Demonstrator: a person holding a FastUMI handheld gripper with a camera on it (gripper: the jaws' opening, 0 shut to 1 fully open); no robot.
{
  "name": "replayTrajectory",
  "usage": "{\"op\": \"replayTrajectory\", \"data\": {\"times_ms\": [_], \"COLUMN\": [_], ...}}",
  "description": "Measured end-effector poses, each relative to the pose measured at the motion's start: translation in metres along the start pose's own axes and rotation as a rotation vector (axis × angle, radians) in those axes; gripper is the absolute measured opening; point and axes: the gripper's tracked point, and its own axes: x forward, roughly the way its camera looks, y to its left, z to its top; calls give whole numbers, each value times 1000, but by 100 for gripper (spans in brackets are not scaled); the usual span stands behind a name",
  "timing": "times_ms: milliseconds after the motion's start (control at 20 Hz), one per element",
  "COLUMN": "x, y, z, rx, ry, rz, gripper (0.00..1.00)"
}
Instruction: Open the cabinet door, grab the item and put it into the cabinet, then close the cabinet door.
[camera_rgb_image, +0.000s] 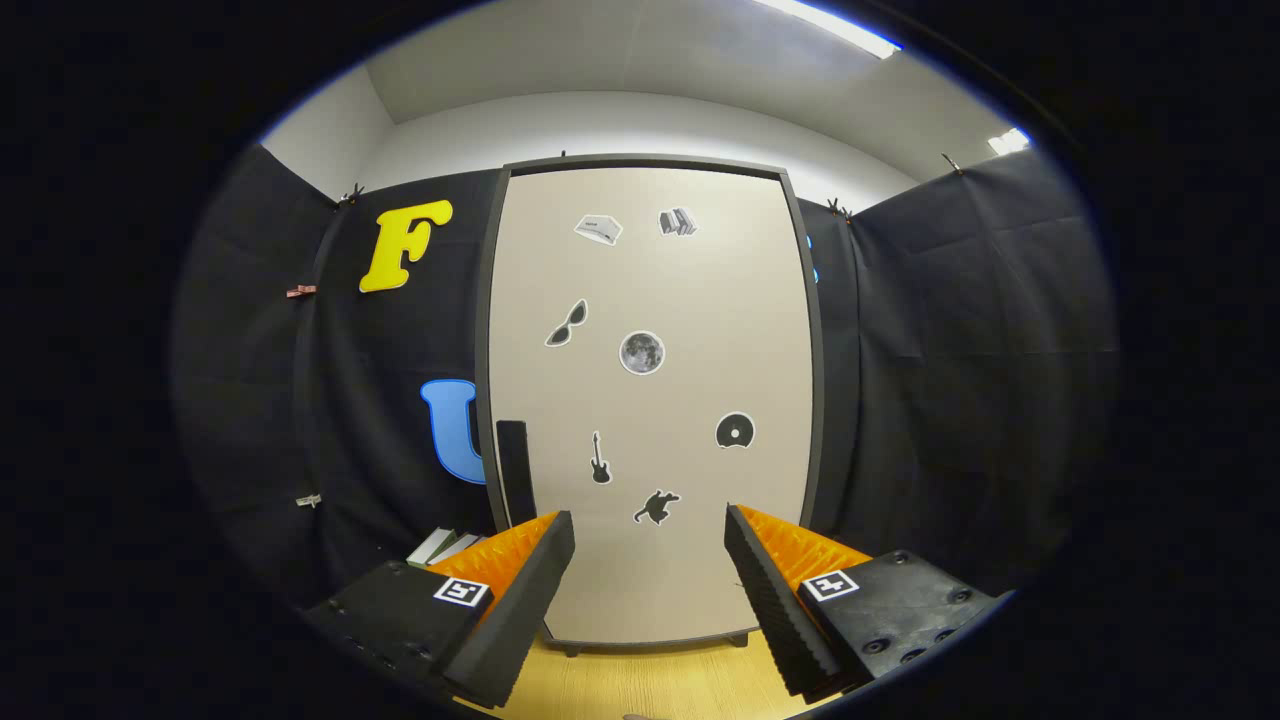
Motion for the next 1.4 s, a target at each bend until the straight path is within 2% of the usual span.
{"op": "replayTrajectory", "data": {"times_ms": [400,750,1100,1400], "x": [7,24,55,94], "y": [11,53,96,112], "z": [-4,-10,-18,-30], "rx": [12,32,20,27], "ry": [6,8,-9,-8], "rz": [8,62,96,82], "gripper": [97,97,97,97]}}
